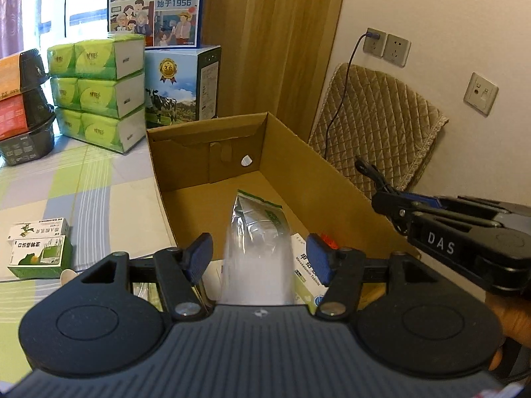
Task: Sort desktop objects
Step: 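Open left tool to drop tray into box while right tool releases cable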
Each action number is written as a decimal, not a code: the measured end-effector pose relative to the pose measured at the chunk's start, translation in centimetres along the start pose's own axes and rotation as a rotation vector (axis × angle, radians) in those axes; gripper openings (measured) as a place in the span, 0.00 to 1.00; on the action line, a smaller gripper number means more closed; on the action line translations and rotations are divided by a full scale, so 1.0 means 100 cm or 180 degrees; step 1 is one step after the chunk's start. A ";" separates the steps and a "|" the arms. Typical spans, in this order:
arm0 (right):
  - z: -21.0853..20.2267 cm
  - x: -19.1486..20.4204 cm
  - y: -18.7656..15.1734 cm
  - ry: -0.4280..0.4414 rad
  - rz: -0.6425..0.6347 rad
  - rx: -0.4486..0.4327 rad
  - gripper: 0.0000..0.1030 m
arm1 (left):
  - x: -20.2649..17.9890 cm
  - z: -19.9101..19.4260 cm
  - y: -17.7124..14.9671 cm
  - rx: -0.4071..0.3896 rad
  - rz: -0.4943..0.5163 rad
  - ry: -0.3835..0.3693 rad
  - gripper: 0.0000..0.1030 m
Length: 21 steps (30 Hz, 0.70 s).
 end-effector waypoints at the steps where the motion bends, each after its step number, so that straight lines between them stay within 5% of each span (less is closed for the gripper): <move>1: 0.000 0.000 -0.001 0.0003 -0.0001 0.0003 0.10 | 0.002 -0.001 0.001 -0.0012 0.0000 0.0007 0.56; 11: 0.005 0.012 0.000 0.0194 0.0066 -0.0030 0.12 | 0.031 -0.019 -0.006 -0.0029 -0.0245 0.0092 0.55; 12: 0.003 0.014 0.003 0.0214 0.0082 -0.0063 0.16 | 0.033 -0.022 -0.006 -0.0040 -0.0253 0.0096 0.55; 14: -0.002 0.014 0.009 0.0206 0.0130 -0.0134 0.46 | 0.037 -0.029 -0.007 -0.0066 -0.0273 0.0124 0.55; 21: -0.028 0.011 0.016 0.0167 0.0314 -0.0240 0.49 | 0.067 -0.063 -0.020 -0.0131 -0.0376 0.0313 0.55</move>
Point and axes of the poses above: each gripper's, at about its wrist camera, not at the fingertips, and z roughly the way its jaws point, x to its left, y to its top, the point moved 9 cm from there along z, roughly the way its jaws point, and after that the axes turned 5 degrees about -x, right-handed, at the moved point
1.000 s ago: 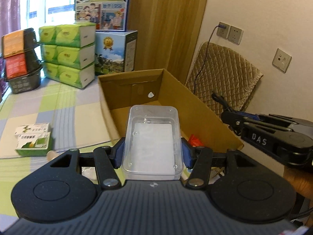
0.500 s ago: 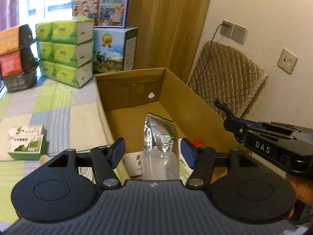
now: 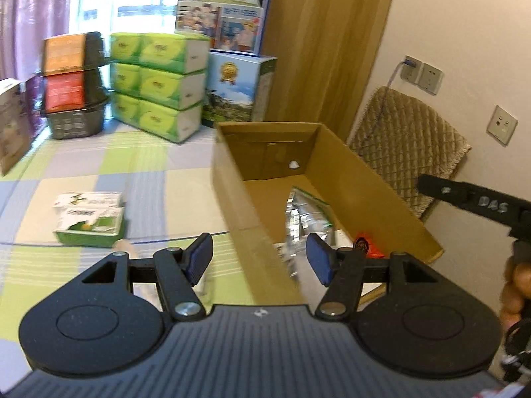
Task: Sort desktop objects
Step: 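Open left tool to drop tray into box while right tool releases cable, then move both open tools back over the wooden spoon and wire rack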
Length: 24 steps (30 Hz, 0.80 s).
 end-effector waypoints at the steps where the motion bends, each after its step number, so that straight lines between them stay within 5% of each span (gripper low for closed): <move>1: -0.004 0.001 0.000 0.0000 0.0003 0.0000 0.49 | 0.007 -0.005 -0.001 0.0001 -0.0034 0.0022 0.56; 11: -0.046 0.064 -0.022 0.0288 -0.0049 -0.0007 0.56 | 0.089 -0.060 -0.021 -0.0045 -0.0269 0.0476 0.63; 24: -0.058 0.165 -0.093 0.0723 -0.0314 0.0365 0.64 | 0.168 -0.118 -0.053 -0.0069 -0.0387 0.0927 0.77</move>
Point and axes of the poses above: each gripper's, at about its wrist camera, not at the fingertips, and z roughly the way its jaws point, x to its left, y to its top, the point moved 9 cm from there along z, roughly the way its jaws point, and after that the axes turned 5 degrees about -x, right-handed, at the moved point
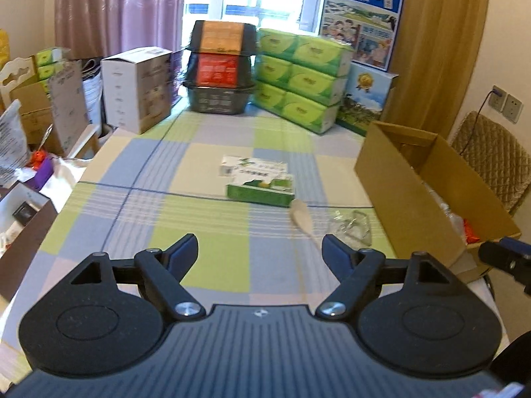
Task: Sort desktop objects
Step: 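Move both open tools back over the wooden spoon and wire rack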
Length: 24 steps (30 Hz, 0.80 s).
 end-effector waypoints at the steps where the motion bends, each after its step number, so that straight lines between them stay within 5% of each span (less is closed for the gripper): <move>1: 0.002 0.005 -0.004 0.0015 -0.0011 0.0030 0.66 | 0.005 -0.001 -0.002 0.0015 -0.0010 0.0017 0.79; 11: 0.021 0.030 -0.025 0.0022 -0.0205 0.0191 0.81 | 0.030 0.008 -0.013 0.0102 0.0031 0.0106 0.88; 24: 0.094 0.054 -0.041 0.0016 -0.0365 0.0288 0.83 | 0.058 0.058 -0.008 0.0213 0.0191 0.0128 0.90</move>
Point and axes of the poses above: each gripper's, at about its wrist camera, not at the fingertips, and z roughly the way its jaws point, x to its left, y to its top, the point moved 9 cm from there along z, roughly the way its jaws point, and after that the axes turned 5 degrees about -x, right-handed, at the moved point
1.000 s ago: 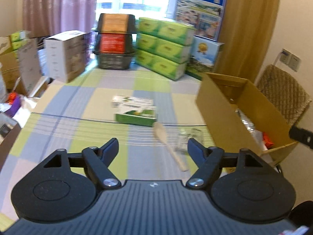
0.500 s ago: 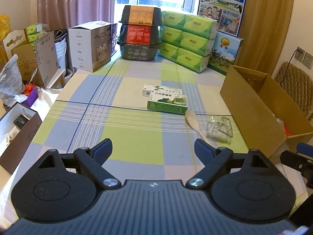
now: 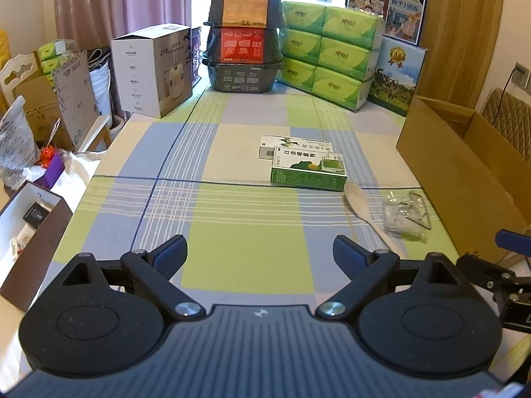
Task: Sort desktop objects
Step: 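Grasp clear bag with wire rack using right tool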
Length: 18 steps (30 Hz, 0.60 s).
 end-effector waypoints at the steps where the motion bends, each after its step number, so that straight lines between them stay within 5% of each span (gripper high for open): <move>1: 0.006 -0.001 -0.001 -0.0017 0.0003 0.0015 0.83 | 0.000 0.005 0.001 0.0009 0.0022 0.0001 0.90; 18: 0.064 -0.024 -0.011 -0.0410 -0.0031 0.0124 0.83 | -0.007 0.069 -0.010 0.0154 0.0187 -0.0230 0.90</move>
Point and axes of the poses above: each gripper's, at about its wrist camera, not at the fingertips, and z roughly the way its jaws point, x to its left, y to its top, the point moved 9 cm from there along z, roughly the way its jaws point, and after that the axes turned 5 degrees about -x, right-handed, at the moved point
